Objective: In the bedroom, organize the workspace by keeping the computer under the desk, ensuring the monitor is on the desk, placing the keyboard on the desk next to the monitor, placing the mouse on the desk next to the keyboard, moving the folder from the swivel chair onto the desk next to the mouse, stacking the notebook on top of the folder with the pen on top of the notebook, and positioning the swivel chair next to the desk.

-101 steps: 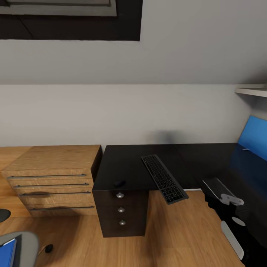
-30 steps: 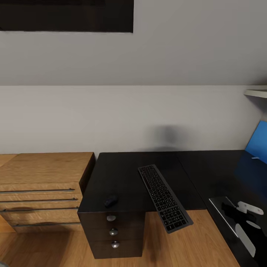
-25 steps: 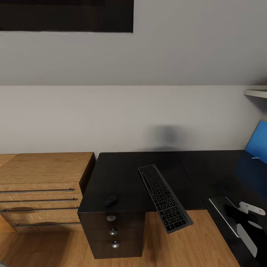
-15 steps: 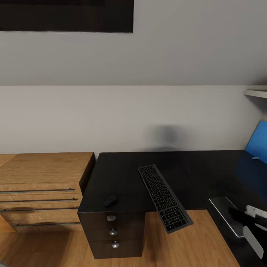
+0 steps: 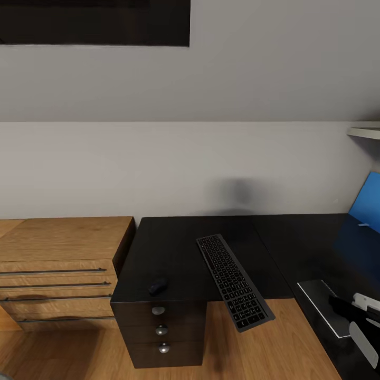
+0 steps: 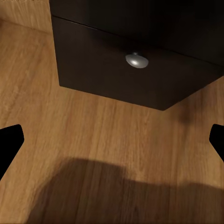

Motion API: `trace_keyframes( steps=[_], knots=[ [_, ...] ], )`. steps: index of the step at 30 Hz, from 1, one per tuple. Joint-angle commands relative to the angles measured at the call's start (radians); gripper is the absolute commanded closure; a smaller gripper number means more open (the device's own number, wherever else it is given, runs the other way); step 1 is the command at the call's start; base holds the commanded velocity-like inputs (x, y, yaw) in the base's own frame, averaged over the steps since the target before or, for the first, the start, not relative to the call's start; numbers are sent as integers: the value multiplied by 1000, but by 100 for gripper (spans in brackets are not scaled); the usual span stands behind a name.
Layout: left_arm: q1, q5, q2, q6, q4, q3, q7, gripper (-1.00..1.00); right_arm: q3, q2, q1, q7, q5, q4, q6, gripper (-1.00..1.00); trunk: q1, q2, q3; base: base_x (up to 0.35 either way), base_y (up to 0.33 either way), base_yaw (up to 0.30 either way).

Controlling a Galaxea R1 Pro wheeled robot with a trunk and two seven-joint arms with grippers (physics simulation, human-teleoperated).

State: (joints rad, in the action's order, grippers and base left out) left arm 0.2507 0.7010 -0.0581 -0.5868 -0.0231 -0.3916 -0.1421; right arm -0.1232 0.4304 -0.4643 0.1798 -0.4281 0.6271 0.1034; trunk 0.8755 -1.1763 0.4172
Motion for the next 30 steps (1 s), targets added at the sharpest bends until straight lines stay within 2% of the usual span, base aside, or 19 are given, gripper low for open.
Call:
trace_keyframes(
  steps=[1,10,14,18,30],
  knots=[
    [1,11,0,-4,2,-3,-7,-100,1,0,0,4,-8,2,6,-100,0,-1,1,0,0,0],
    [1,11,0,-5,2,-3,-4,-100,-3,0,0,-46,-15,-12,32,-100,0,-1,1,0,0,0],
    [1,11,0,-5,2,-3,-4,-100,-27,1,0,-90,-38,-22,86,-100,0,-1,1,0,0,0],
    [1,11,0,-5,2,-3,-5,-100,-53,2,0,-108,-56,-25,103,-100,0,-1,1,0,0,0],
    [1,12,0,-5,2,-3,-4,-100,-72,12,0,-117,-71,-27,111,-100,0,-1,1,0,0,0]
  ],
)
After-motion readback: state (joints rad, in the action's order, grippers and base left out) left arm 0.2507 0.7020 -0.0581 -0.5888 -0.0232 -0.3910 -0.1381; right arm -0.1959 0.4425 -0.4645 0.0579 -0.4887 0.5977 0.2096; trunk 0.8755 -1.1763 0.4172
